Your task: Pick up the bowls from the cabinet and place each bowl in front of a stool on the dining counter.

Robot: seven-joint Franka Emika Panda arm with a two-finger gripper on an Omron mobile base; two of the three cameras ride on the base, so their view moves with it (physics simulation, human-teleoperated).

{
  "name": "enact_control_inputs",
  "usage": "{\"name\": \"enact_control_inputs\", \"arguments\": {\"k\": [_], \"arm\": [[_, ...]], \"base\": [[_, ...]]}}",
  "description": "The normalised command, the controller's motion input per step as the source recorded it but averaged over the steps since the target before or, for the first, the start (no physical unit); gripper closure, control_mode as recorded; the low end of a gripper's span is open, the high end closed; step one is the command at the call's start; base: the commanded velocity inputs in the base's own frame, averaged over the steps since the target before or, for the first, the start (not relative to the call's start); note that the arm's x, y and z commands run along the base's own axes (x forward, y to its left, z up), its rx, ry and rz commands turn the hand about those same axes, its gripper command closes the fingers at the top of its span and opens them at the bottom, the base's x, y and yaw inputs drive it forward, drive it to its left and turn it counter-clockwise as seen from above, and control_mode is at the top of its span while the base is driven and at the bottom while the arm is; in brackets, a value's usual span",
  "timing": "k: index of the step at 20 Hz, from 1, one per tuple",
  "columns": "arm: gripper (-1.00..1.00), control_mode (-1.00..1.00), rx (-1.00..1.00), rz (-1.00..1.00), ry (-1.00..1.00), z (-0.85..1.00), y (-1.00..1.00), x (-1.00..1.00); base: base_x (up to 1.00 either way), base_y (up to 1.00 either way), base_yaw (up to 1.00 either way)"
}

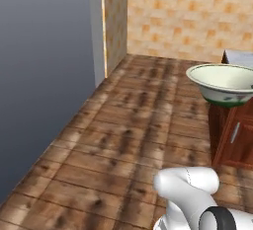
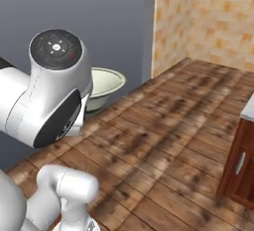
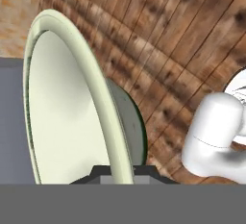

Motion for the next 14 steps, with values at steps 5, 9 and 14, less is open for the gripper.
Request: {"name": "enact_control_inputs", "arguments": {"k": [5, 9, 14], "arm": [[1.0, 1.0, 0.0, 0.0, 0.0, 0.0, 0.0, 0.0], [1.0, 1.0, 0.0, 0.0, 0.0, 0.0, 0.0, 0.0], [1.0, 1.0, 0.0, 0.0, 0.0, 0.0, 0.0, 0.0]], "base": [[1.0, 1.0, -0.32], [1.0, 1.0, -0.31], [1.0, 0.97, -0.31]]}}
